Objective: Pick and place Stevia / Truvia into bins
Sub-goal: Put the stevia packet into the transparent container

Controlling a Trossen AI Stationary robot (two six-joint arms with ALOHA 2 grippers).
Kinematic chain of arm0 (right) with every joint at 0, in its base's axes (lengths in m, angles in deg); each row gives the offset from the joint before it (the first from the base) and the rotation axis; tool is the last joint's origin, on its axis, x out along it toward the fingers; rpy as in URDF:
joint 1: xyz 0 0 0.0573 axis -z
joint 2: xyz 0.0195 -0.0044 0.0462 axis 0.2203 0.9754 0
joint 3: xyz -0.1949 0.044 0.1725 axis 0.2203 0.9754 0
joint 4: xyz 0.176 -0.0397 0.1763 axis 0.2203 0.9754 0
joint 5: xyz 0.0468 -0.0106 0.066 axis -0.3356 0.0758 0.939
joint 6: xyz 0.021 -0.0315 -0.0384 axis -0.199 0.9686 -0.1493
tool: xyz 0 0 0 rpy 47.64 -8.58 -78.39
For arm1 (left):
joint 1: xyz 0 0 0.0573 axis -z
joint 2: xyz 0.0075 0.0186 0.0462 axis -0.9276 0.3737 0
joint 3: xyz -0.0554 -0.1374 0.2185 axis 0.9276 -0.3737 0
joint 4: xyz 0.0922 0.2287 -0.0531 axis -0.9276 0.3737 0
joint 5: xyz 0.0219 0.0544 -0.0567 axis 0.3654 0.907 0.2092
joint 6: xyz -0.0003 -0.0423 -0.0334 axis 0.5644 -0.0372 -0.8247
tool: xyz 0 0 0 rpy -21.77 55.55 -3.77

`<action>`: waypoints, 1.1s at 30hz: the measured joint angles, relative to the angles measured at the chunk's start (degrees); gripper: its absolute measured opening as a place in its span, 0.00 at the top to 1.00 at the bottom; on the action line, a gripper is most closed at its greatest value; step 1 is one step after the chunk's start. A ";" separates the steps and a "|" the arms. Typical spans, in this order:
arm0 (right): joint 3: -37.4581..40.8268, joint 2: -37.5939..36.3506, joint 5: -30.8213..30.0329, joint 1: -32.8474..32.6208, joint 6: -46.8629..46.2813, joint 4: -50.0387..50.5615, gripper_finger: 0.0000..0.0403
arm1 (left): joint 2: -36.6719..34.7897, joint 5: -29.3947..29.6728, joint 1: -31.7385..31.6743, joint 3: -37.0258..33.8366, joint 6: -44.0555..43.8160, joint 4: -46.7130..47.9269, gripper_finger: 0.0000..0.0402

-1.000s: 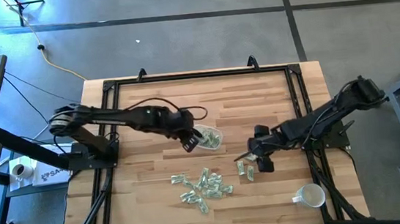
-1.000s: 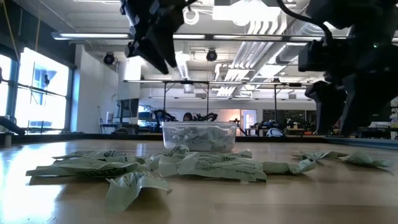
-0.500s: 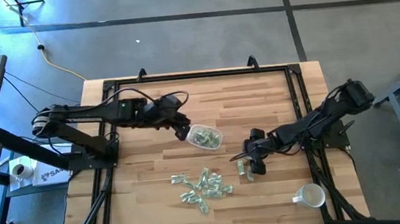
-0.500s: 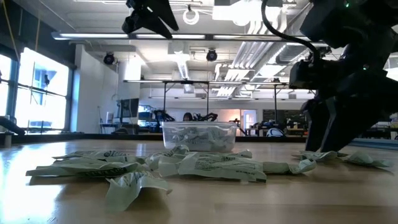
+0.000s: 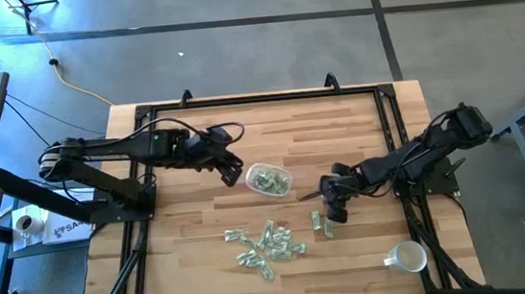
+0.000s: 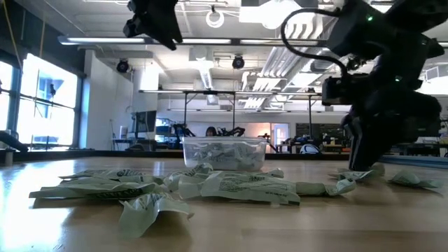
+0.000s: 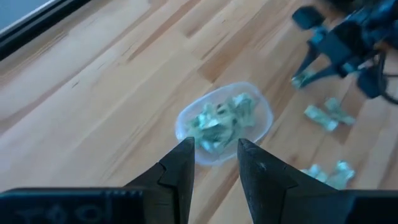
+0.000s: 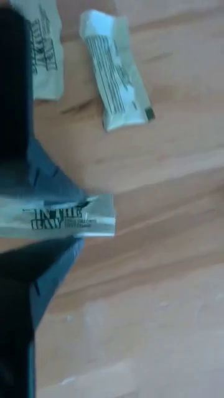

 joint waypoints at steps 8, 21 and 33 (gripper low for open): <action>-11.29 0.46 1.12 8.73 6.74 6.90 0.95 | -0.14 5.97 -0.02 -0.02 -4.72 13.67 0.63; -31.77 8.63 9.45 19.34 22.18 7.62 0.99 | -10.44 4.60 0.04 -17.76 -17.38 4.70 0.69; -35.38 12.48 12.23 19.43 24.56 6.84 0.99 | -13.91 3.40 0.04 -21.64 -19.40 1.91 0.72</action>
